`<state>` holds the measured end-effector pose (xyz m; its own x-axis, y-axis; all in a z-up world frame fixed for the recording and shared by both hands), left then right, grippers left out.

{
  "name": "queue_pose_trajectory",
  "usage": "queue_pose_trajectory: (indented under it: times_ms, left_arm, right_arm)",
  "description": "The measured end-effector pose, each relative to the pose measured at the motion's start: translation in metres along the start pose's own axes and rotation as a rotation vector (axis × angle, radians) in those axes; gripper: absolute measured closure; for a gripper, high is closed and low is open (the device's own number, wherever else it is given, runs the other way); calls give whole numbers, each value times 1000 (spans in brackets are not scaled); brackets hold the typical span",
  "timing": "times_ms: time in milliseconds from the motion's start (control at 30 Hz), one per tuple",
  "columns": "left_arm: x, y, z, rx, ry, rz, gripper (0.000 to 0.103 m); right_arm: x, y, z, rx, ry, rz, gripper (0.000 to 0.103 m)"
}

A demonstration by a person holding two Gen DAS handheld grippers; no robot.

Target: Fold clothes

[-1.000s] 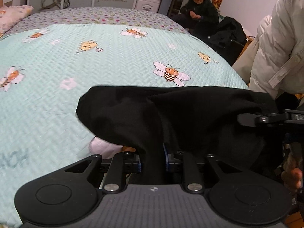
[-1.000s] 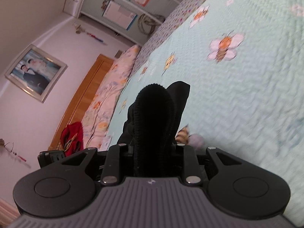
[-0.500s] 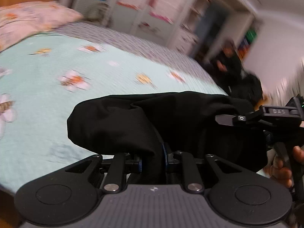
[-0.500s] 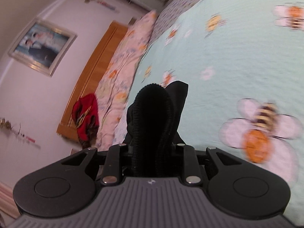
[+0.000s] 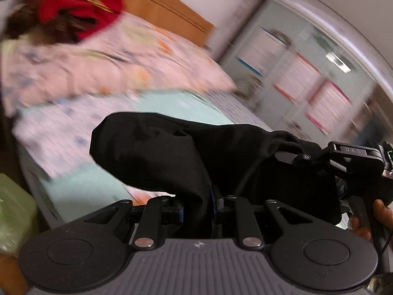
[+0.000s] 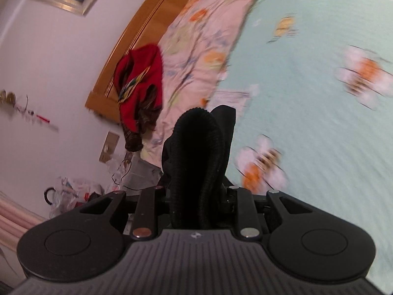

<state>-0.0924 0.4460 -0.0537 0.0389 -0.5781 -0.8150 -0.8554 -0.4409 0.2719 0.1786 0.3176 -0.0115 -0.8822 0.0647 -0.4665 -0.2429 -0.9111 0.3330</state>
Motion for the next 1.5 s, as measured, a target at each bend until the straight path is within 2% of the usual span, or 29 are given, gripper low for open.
queue_pose_trajectory:
  times_ms: [167, 367, 500, 567, 667, 733, 867, 933, 1000, 1067, 1100, 1200, 1267, 1300, 1400, 1500]
  left_arm:
    - [-52, -37, 56, -148, 42, -84, 82]
    - [-89, -79, 114, -248, 77, -134, 83]
    - [-88, -109, 159, -313, 76, -134, 85]
    - [-78, -134, 194, -425, 93, -83, 86]
    - [-55, -149, 235, -555, 130, -4, 88]
    - [-42, -147, 249, -576, 134, 28, 88]
    - [-38, -127, 244, -519, 80, -14, 86]
    - [-41, -126, 238, -461, 87, -21, 84]
    - [-45, -131, 231, -410, 86, -18, 82]
    - [-52, -139, 224, -407, 49, -11, 78]
    - [-55, -145, 224, -412, 44, -6, 78]
    - [-59, -161, 238, -397, 121, 19, 71]
    - [-61, -169, 247, -381, 201, 25, 65]
    - [-61, -171, 252, -372, 244, 22, 56]
    - [-60, -180, 262, -369, 310, 18, 43]
    - [-59, -191, 265, -359, 334, 31, 42]
  right_arm:
    - [-34, -121, 43, -19, 101, 65, 75]
    - [-56, -245, 69, -14, 230, 122, 75]
    - [-68, -310, 72, -2, 360, 109, 74]
    - [-70, -345, 60, 40, 420, 99, 72]
    - [-63, -391, 29, 136, 466, 118, 65]
    - [-58, -411, 9, 221, 506, 107, 61]
    - [-68, -410, -11, 274, 537, 30, 47]
    - [-78, -405, -16, 292, 537, -20, 45]
    - [-92, -399, -25, 290, 462, -56, 34]
    - [-104, -392, -32, 280, 388, -54, 34]
    - [-110, -381, -31, 273, 386, -99, 34]
    - [-120, -338, -37, 247, 292, -211, 33]
    - [-112, -305, -47, 221, 217, -209, 33]
    - [-105, -286, -53, 203, 186, -200, 33]
    - [-71, -220, -71, 131, 128, -145, 33]
    - [-41, -148, -101, 118, 32, -133, 33]
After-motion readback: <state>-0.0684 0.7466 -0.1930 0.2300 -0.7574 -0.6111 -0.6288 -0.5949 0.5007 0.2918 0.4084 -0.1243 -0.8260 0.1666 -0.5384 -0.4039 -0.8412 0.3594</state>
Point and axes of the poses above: each gripper's, at about its wrist camera, not at the fingertips, and y roughly against the way its jaws point, z to its left, x to its underside, the point moved 5 cm from there along -y, roughly the way its jaws point, and after that the axes turned 14 degrees about -z, right-handed, at the moved point
